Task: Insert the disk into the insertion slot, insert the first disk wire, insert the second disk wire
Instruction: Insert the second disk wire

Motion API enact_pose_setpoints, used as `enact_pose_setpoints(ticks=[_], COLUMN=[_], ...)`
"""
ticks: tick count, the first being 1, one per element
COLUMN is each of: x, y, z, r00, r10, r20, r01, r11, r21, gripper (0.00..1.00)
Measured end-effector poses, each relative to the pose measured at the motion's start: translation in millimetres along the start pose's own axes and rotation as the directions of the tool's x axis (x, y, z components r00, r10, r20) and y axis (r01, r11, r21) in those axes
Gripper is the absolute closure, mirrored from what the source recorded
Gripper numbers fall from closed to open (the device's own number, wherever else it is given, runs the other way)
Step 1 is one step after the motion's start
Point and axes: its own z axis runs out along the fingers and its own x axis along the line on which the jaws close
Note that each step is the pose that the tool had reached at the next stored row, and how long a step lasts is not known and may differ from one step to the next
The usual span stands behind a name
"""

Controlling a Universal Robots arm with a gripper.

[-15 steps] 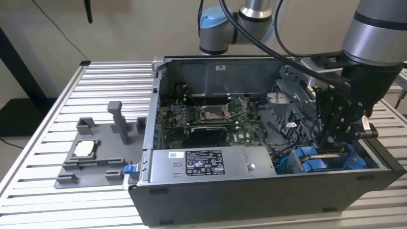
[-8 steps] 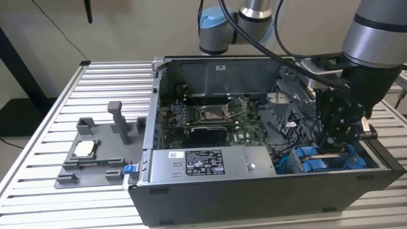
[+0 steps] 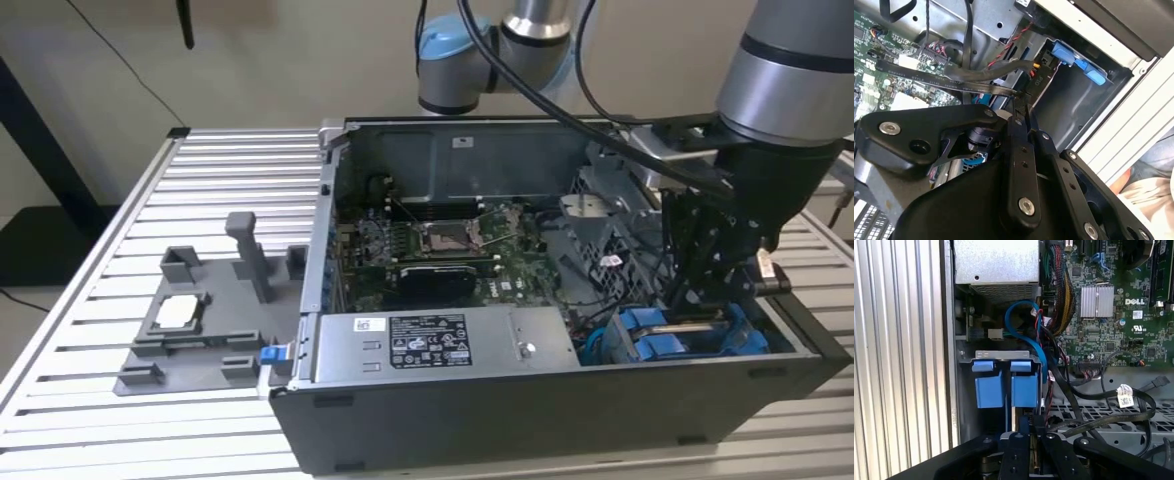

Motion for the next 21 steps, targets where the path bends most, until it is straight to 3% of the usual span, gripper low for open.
enact_pose_setpoints(ticks=[7,8,10,21], x=[0.1,0.1,0.2,3.3], y=[0.1,0.1,0.0,-1.7], z=[0.9,0.8,0.1,-32.2], r00=[1.0000,1.0000,1.0000,1.0000], r10=[0.000,0.000,0.000,0.002], r20=[0.0011,0.0010,0.0008,0.0005], r01=[0.000,0.000,0.000,-0.002], r11=[1.0000,1.0000,1.0000,1.0000], r21=[-0.0001,0.0000,-0.0001,-0.0005], gripper=[0.83,0.76,0.76,0.76])
